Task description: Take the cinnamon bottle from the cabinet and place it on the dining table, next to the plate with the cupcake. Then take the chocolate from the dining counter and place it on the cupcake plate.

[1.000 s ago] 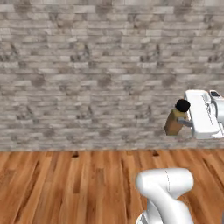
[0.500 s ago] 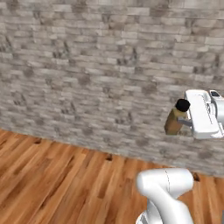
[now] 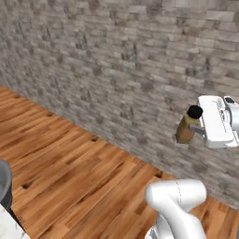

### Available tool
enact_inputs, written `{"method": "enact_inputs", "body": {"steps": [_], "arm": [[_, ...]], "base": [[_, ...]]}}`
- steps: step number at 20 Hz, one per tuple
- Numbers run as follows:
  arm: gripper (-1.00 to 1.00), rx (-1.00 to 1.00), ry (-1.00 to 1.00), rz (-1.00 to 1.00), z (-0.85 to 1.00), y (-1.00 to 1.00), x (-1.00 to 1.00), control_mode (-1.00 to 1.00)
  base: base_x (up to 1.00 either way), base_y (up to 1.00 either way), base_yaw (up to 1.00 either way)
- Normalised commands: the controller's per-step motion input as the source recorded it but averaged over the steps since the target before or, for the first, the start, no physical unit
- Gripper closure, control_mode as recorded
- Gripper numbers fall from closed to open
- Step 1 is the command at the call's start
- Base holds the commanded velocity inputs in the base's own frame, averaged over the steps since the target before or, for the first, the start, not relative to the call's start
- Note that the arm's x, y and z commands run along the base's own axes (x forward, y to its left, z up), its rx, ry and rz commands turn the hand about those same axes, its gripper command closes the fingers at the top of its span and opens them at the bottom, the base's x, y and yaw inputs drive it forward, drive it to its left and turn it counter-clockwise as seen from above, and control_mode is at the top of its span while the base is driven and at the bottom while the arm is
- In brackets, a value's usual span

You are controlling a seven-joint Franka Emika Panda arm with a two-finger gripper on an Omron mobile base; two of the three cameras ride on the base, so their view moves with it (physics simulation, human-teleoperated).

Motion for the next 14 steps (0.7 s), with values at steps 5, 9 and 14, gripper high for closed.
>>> {"method": "enact_inputs", "body": {"steps": [5,9,14], "arm": [[1.00,0.00,0.00,0.00,0.00,0.00,0.00,1.00],[1.00,0.00,0.00,0.00,0.00,0.00,0.00,1.00],[1.00,0.00,0.00,0.00,0.00,0.00,0.00,1.00]], "base": [[0.62,-0.06,0.53],[0.69,-0.07,0.39],[0.76,-0.12,0.31]]}}
